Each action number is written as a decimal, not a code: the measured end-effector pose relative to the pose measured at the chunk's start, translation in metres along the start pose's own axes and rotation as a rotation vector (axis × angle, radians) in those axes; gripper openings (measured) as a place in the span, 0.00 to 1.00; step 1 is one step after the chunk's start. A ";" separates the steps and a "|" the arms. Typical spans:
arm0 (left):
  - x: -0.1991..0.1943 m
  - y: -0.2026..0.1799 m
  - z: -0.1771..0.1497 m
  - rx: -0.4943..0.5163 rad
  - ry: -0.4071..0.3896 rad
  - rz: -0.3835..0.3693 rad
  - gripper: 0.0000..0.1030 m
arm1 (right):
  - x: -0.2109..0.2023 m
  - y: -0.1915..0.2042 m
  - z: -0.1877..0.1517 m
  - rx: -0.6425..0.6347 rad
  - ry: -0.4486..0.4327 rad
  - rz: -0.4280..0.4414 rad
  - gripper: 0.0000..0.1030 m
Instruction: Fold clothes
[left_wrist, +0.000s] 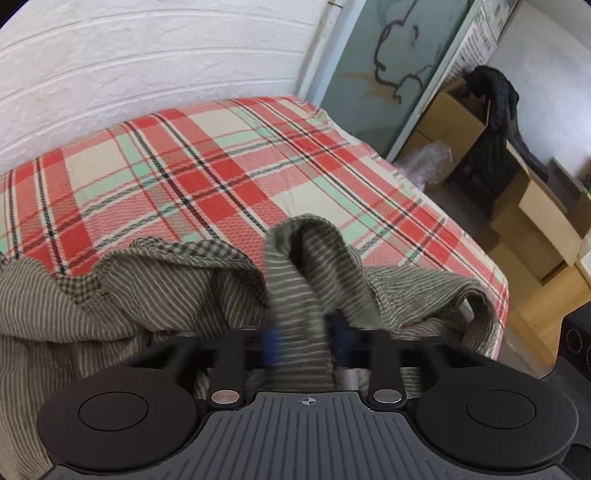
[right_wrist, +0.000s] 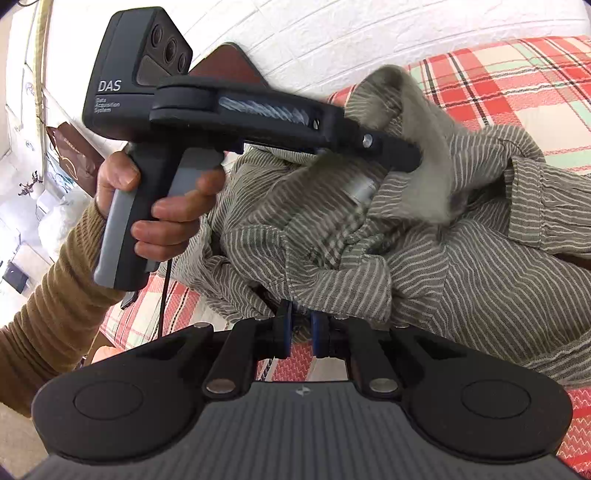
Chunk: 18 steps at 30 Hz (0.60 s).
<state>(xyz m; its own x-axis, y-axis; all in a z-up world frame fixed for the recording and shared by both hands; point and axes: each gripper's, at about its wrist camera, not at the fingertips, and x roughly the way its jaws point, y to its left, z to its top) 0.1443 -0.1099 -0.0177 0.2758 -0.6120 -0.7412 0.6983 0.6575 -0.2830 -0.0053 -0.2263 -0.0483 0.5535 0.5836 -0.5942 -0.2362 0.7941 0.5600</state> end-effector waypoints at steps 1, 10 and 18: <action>-0.001 -0.004 0.000 0.012 -0.002 0.011 0.17 | -0.001 -0.002 -0.001 0.001 -0.001 0.001 0.11; -0.036 -0.008 0.013 -0.045 -0.180 0.053 0.06 | -0.012 0.007 0.008 -0.015 -0.060 -0.013 0.11; -0.151 0.024 0.043 -0.194 -0.488 0.190 0.05 | -0.049 0.059 0.067 -0.245 -0.229 0.016 0.11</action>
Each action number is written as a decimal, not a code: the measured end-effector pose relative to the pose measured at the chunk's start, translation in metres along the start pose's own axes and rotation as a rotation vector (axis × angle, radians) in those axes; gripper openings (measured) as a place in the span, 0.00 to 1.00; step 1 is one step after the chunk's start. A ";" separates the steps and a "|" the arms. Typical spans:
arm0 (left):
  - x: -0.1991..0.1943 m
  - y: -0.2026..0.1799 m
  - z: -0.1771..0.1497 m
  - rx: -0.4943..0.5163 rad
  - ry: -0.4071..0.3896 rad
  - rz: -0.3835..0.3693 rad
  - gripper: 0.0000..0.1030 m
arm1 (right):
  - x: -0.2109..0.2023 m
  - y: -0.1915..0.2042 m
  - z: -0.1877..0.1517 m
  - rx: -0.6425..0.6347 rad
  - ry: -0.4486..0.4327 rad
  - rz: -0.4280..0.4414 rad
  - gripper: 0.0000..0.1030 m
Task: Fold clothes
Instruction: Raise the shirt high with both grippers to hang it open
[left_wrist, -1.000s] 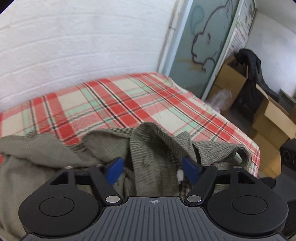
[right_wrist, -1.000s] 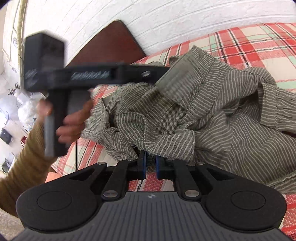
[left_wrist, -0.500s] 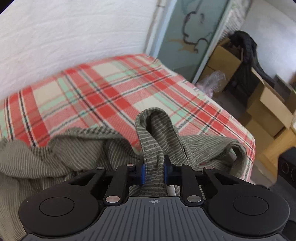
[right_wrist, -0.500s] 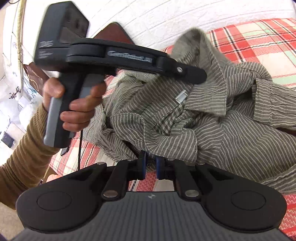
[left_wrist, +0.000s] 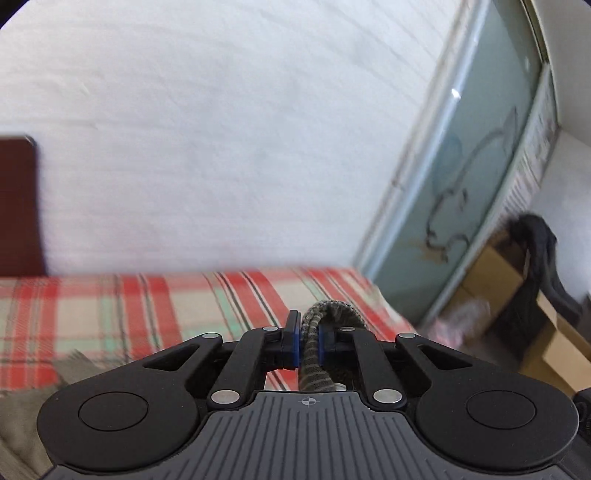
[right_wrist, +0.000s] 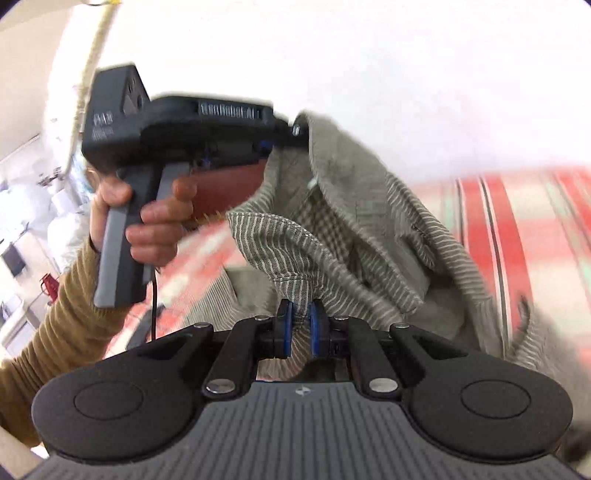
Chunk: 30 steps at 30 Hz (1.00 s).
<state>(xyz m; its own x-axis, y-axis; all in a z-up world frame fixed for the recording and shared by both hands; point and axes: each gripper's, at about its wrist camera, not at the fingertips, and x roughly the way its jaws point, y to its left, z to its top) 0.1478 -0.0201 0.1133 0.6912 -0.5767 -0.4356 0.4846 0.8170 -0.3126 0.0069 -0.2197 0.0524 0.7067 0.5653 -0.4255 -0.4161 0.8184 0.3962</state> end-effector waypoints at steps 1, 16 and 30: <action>-0.010 0.003 0.007 -0.008 -0.030 0.023 0.05 | -0.001 0.007 0.010 -0.034 -0.022 0.005 0.10; -0.198 0.002 0.122 -0.013 -0.464 0.444 0.05 | -0.014 0.118 0.181 -0.365 -0.333 0.161 0.10; -0.240 -0.061 0.167 0.117 -0.593 0.557 0.08 | -0.022 0.126 0.243 -0.375 -0.470 0.161 0.10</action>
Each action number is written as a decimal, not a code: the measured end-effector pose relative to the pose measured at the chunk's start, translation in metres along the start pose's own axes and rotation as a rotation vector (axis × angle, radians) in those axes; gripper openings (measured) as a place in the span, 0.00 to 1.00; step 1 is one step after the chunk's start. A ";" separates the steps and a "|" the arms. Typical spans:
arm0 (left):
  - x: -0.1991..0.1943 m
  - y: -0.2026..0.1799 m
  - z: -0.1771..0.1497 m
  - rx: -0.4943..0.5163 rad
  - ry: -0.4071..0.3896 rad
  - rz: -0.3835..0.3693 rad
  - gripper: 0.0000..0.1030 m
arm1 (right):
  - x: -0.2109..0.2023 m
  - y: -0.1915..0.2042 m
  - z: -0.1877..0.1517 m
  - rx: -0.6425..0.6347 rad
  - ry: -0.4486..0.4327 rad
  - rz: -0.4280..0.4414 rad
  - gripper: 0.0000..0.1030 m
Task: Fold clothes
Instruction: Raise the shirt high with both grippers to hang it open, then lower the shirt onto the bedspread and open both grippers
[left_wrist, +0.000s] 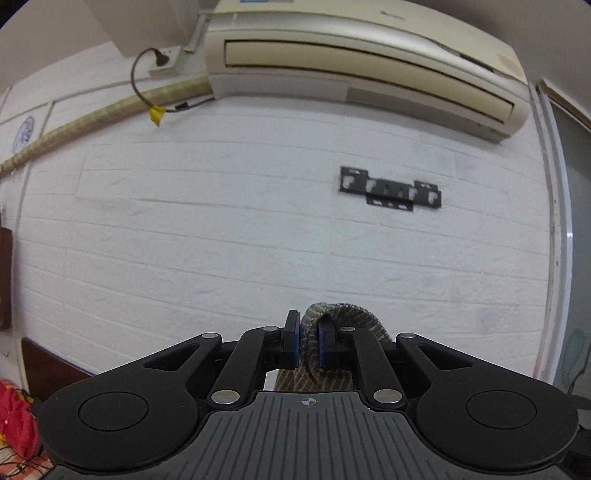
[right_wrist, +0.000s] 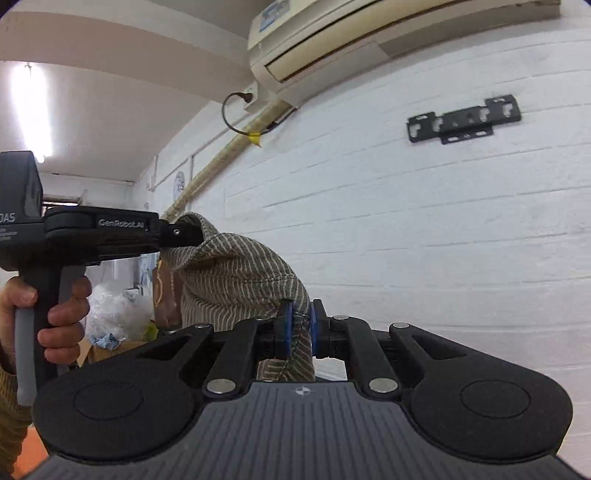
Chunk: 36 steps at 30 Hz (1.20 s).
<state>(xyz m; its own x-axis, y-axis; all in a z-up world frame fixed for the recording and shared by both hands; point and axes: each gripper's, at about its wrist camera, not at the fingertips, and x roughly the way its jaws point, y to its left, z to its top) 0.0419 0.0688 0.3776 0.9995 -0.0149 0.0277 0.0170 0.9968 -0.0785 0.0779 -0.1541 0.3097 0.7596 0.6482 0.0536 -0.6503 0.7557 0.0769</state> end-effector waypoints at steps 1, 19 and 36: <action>0.010 -0.006 -0.014 0.019 0.035 -0.015 0.09 | -0.001 -0.010 -0.006 0.016 0.020 -0.036 0.10; 0.119 0.022 -0.348 0.203 0.826 0.008 0.51 | -0.001 -0.174 -0.276 0.257 0.616 -0.633 0.53; 0.086 0.084 -0.377 0.079 0.905 -0.006 0.68 | 0.036 -0.022 -0.297 0.161 0.669 0.021 0.61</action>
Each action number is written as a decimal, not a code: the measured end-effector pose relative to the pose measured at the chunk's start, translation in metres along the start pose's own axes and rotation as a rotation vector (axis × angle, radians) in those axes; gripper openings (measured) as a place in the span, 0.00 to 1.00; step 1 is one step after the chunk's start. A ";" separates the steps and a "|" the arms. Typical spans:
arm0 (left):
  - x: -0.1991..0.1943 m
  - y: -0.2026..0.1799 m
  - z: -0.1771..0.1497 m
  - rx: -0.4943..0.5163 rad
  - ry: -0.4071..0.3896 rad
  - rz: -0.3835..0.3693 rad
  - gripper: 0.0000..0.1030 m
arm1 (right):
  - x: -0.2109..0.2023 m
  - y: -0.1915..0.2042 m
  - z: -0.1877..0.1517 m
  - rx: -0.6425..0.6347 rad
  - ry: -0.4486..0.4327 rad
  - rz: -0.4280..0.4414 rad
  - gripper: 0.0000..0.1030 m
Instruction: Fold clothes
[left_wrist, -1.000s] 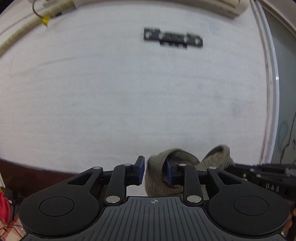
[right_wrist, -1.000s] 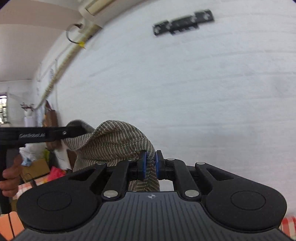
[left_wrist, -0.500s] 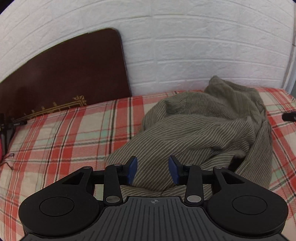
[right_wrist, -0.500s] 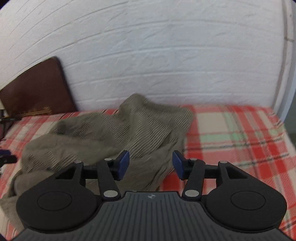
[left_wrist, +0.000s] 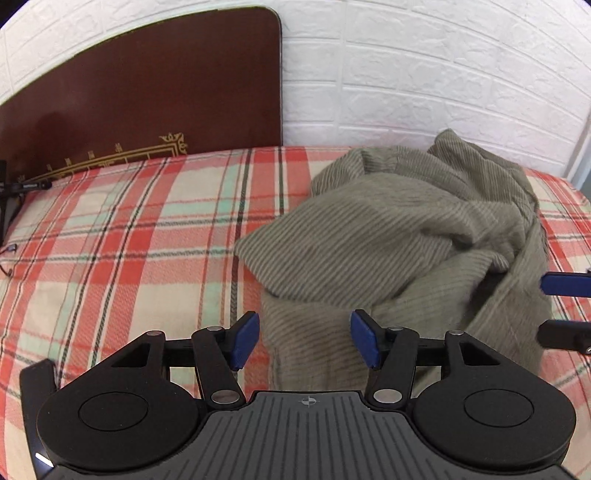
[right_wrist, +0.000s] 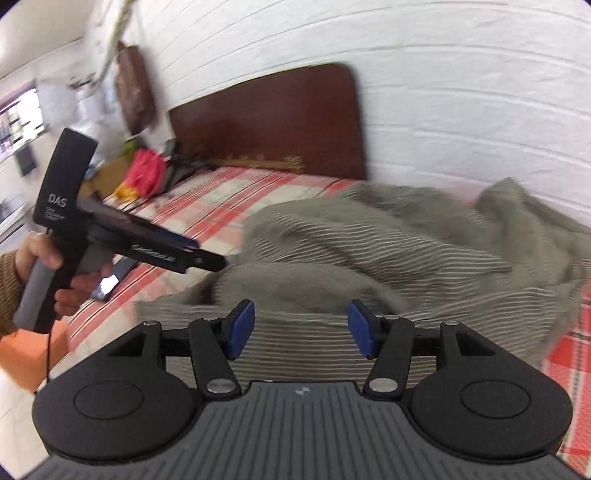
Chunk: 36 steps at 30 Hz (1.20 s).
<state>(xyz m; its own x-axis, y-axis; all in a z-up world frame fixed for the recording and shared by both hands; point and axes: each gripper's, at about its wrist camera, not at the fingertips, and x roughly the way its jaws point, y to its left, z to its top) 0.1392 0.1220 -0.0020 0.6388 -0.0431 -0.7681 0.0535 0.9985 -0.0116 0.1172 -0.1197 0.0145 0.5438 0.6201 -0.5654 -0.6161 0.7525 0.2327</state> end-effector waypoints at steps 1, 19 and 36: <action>-0.006 0.001 -0.006 0.016 -0.003 -0.022 0.68 | 0.002 0.005 0.000 -0.013 0.006 0.006 0.64; -0.038 -0.037 -0.074 0.222 0.061 -0.215 0.00 | -0.012 -0.002 -0.028 0.258 0.092 0.090 0.65; -0.097 -0.088 -0.101 0.244 -0.059 -0.479 0.39 | -0.036 -0.001 -0.046 0.443 0.066 0.170 0.02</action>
<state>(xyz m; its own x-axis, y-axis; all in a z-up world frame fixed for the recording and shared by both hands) -0.0046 0.0417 0.0090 0.5411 -0.5003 -0.6760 0.5213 0.8303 -0.1972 0.0717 -0.1528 -0.0020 0.4107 0.7377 -0.5358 -0.3828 0.6729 0.6330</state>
